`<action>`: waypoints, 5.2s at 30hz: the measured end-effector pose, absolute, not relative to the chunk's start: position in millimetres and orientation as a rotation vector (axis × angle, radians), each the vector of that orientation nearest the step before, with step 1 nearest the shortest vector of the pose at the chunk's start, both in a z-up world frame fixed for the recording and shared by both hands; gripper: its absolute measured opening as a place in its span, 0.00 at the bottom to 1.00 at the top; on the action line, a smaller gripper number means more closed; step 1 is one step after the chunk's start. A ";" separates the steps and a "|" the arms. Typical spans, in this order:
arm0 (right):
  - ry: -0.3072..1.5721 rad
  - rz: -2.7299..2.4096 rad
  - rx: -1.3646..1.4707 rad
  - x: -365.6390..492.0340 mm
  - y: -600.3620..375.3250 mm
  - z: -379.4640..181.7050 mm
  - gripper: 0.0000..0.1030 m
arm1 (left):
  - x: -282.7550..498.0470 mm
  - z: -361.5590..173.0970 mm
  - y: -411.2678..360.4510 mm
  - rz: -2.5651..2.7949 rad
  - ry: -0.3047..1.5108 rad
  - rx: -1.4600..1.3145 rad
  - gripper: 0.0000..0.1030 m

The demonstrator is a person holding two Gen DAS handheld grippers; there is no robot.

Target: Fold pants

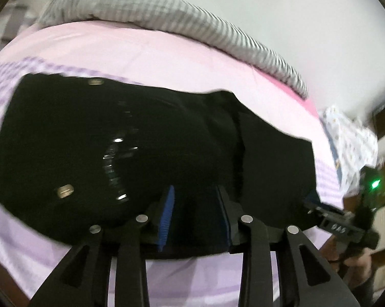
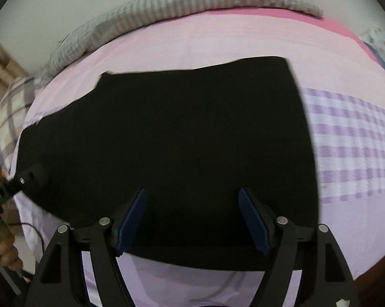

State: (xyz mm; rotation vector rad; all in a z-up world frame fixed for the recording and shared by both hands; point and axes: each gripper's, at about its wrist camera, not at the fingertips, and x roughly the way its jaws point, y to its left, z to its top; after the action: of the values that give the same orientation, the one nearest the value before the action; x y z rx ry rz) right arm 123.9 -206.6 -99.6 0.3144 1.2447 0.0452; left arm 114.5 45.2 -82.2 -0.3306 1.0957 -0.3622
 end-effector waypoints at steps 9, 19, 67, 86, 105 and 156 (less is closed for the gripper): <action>1.244 0.250 0.483 128.2 -175.9 -99.2 0.71 | 90.0 -79.7 133.6 -0.248 1.039 -0.609 0.35; 1.128 0.250 0.608 131.5 -178.2 -74.8 0.72 | 61.5 -115.3 215.1 -0.053 1.028 -0.918 0.50; 1.139 0.210 0.674 135.5 -177.2 -84.5 0.72 | 75.8 -151.5 220.3 -0.069 0.900 -1.007 0.54; 1.109 0.198 0.685 132.5 -178.7 -79.0 0.72 | 88.5 -137.6 216.7 0.028 0.910 -0.967 0.25; 0.902 0.036 0.812 87.4 -306.2 -34.5 0.73 | 137.9 28.6 -67.1 -0.515 0.795 -0.203 0.22; 1.117 0.542 0.984 164.0 -311.4 -125.9 0.51 | 149.7 -98.9 -23.9 -0.257 1.113 -0.088 0.51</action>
State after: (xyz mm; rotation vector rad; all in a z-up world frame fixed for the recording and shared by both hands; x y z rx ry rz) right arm 164.0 -311.4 -125.9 0.9840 1.1168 0.5420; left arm 149.7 -23.9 -98.9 -0.0884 1.1129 -0.2573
